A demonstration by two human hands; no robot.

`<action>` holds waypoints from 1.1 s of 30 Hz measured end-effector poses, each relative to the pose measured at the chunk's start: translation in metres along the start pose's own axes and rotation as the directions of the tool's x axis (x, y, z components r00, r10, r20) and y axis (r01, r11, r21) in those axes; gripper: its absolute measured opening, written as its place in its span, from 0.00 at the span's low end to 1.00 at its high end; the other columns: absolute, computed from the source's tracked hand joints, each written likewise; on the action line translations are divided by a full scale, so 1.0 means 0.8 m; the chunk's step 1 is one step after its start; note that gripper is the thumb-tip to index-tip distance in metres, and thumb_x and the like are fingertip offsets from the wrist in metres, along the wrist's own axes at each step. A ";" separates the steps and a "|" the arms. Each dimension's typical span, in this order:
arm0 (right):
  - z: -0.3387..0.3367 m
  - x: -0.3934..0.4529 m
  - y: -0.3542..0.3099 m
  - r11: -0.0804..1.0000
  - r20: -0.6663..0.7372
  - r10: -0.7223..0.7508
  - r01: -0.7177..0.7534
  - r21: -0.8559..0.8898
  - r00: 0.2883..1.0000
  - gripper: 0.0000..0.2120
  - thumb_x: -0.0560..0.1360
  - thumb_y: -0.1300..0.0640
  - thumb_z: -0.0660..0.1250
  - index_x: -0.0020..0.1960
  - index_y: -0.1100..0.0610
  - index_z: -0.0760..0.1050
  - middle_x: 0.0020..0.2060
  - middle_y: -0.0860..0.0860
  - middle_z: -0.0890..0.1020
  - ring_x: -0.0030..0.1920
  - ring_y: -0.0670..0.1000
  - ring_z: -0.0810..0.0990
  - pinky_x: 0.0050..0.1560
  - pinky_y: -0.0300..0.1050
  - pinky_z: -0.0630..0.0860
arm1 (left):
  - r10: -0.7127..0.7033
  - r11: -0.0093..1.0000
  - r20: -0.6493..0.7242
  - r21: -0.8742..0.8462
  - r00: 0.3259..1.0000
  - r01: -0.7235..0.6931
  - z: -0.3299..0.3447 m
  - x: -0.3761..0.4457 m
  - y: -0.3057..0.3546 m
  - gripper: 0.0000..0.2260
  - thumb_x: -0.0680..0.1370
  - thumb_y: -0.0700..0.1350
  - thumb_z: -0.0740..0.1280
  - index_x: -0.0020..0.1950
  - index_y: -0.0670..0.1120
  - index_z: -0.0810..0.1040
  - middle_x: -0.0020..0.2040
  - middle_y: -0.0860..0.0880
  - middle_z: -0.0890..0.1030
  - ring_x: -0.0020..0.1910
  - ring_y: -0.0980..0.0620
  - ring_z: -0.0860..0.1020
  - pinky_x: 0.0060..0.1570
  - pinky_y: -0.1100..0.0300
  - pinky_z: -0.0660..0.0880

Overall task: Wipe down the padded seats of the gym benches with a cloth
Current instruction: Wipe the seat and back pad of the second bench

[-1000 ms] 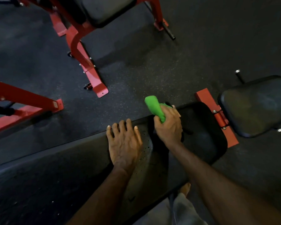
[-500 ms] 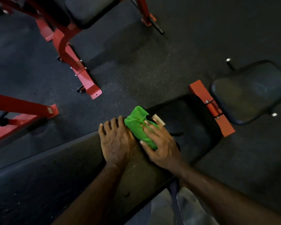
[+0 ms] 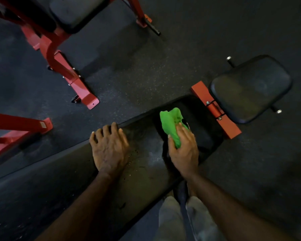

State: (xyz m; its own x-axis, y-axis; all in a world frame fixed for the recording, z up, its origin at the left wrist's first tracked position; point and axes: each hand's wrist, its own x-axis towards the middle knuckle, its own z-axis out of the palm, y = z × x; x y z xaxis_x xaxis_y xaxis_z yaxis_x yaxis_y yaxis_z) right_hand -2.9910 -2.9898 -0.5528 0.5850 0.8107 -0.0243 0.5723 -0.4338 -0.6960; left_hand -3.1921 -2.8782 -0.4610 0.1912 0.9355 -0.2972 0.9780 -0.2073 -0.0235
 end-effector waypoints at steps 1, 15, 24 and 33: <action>0.006 -0.015 -0.017 0.999 -0.030 0.050 -0.050 0.015 0.998 0.23 0.79 0.49 0.68 0.72 0.58 0.76 0.71 0.55 0.77 0.78 0.52 0.67 0.74 0.57 0.68 | 0.006 1.000 0.004 0.000 1.000 -0.006 0.000 0.000 -0.002 0.19 0.85 0.56 0.54 0.71 0.47 0.69 0.63 0.42 0.74 0.62 0.41 0.73 0.69 0.40 0.66; -0.029 -0.046 0.008 0.938 0.193 -0.345 0.333 0.094 0.918 0.26 0.79 0.48 0.69 0.76 0.52 0.73 0.75 0.50 0.73 0.77 0.50 0.69 0.76 0.52 0.66 | 0.234 0.969 -0.002 -0.074 0.972 -0.234 0.003 0.001 0.006 0.25 0.85 0.59 0.53 0.81 0.49 0.62 0.78 0.45 0.66 0.78 0.45 0.63 0.76 0.43 0.61; -0.019 -0.070 0.007 0.984 0.026 -0.163 0.160 0.083 0.986 0.23 0.80 0.49 0.69 0.71 0.59 0.77 0.72 0.54 0.76 0.77 0.56 0.69 0.76 0.54 0.65 | 0.448 0.888 0.062 -0.148 0.892 -0.436 0.018 0.004 0.059 0.27 0.84 0.57 0.57 0.82 0.51 0.62 0.82 0.47 0.60 0.81 0.47 0.57 0.80 0.47 0.52; -0.026 -0.065 0.045 0.997 -0.117 -0.037 0.045 0.067 0.992 0.22 0.80 0.55 0.70 0.72 0.61 0.74 0.73 0.58 0.74 0.78 0.61 0.67 0.75 0.60 0.67 | 0.500 0.851 0.078 -0.229 0.863 -0.472 0.046 -0.006 0.138 0.28 0.82 0.60 0.53 0.80 0.51 0.65 0.82 0.48 0.62 0.81 0.49 0.57 0.79 0.51 0.50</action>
State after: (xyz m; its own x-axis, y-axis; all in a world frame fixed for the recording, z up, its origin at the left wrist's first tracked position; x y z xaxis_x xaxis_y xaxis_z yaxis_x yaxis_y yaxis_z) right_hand -2.9886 -3.0556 -0.5620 0.6269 0.7744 0.0858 0.5583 -0.3697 -0.7427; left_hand -3.0882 -2.9164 -0.4971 0.6470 0.6812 -0.3427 0.7614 -0.5524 0.3393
